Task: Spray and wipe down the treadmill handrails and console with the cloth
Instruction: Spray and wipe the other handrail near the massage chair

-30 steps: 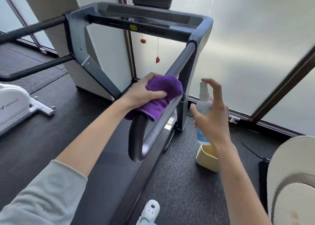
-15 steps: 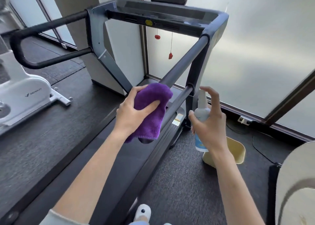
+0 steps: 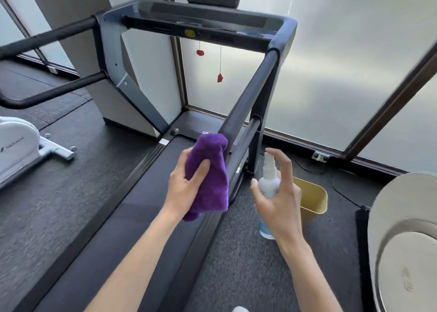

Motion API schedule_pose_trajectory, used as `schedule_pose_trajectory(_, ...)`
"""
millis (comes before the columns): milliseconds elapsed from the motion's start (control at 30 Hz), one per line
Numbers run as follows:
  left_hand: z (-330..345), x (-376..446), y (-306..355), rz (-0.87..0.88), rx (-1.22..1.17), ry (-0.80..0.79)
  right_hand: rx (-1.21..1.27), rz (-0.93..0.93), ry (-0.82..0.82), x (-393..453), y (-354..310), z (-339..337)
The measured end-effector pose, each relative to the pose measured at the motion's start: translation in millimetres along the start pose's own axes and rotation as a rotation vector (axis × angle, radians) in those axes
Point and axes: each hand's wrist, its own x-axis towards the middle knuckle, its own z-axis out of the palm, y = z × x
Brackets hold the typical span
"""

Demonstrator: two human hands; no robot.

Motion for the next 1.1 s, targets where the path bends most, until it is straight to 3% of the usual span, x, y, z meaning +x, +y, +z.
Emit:
schedule_pose_trajectory(233, -49, -41, -40, -0.133, -0.252, 0.167, -0.088, 0.021, 0.045, -43, -5, 31)
schedule_pose_trajectory(467, -56, -35, -29, 0.010, -0.174, 0.143, -0.144, 0.056, 0.159, -52, -10, 47)
schedule_pose_trajectory(667, -5, -9, 0, 0.137, -0.124, 0.022, -0.137, 0.040, 0.183, -57, -17, 44)
schedule_pose_trajectory(800, 24, -2, -6, 0.250, 0.073, 0.150, -0.126, 0.051, 0.196, -54, -15, 40)
schedule_pose_trajectory(1100, 10, -26, -66, 0.096, -0.003, 0.085, -0.083, 0.081, 0.187, -53, -13, 37)
